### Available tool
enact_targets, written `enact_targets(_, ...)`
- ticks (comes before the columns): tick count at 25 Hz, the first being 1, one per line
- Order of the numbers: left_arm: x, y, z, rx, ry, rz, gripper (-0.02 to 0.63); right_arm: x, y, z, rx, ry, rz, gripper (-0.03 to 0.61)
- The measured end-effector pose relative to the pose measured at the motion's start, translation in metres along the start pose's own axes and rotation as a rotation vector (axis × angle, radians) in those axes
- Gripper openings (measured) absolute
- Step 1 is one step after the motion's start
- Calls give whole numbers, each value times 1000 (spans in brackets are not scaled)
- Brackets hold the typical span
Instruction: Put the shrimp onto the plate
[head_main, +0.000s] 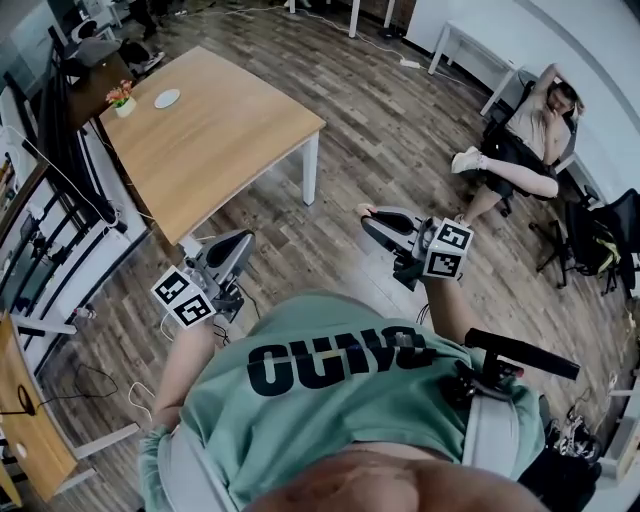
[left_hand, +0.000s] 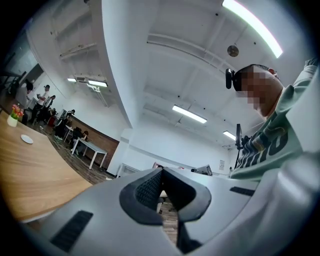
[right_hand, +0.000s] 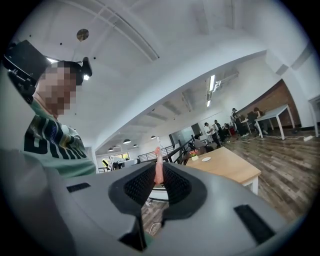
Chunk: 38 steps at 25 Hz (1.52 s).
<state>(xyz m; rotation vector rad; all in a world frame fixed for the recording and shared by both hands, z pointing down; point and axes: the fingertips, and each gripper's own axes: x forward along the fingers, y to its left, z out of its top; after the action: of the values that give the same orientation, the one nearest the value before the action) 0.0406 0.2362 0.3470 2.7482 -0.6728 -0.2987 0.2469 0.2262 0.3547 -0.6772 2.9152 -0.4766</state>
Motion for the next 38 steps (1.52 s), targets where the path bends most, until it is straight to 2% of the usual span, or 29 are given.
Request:
enact_targets(4, -20, 50, 37, 28, -12, -14, -6, 60, -13, 18, -17, 2, -13, 49)
enact_targets(8, -48, 108, 57, 12, -37, 1, -6, 126, -23, 23, -19, 11, -1, 49)
enact_targets(16, -82, 179, 69, -26, -83, 42, -6, 207, -43, 18, -18, 101, 27, 49)
enact_targets(22, -91, 217, 63, -56, -95, 125, -6, 244, -75, 19, -5, 115, 90, 49)
enact_targets(25, -76, 230, 61, -45, -89, 153, -6, 255, -98, 15, 12, 125, 139, 49)
enact_targets(28, -51, 243, 67, 2, -89, 199, -6, 260, -138, 20, 21, 134, 195, 49)
enact_targets(31, -20, 263, 77, 35, -103, 284, -6, 263, -189, 41, 18, 120, 259, 49)
enact_targets(35, 38, 275, 76, 22, -126, 362, -6, 252, -259, 74, 15, 113, 328, 49)
enact_targets(38, 88, 289, 92, 27, -128, 421, -6, 249, -312, 103, 30, 107, 386, 49)
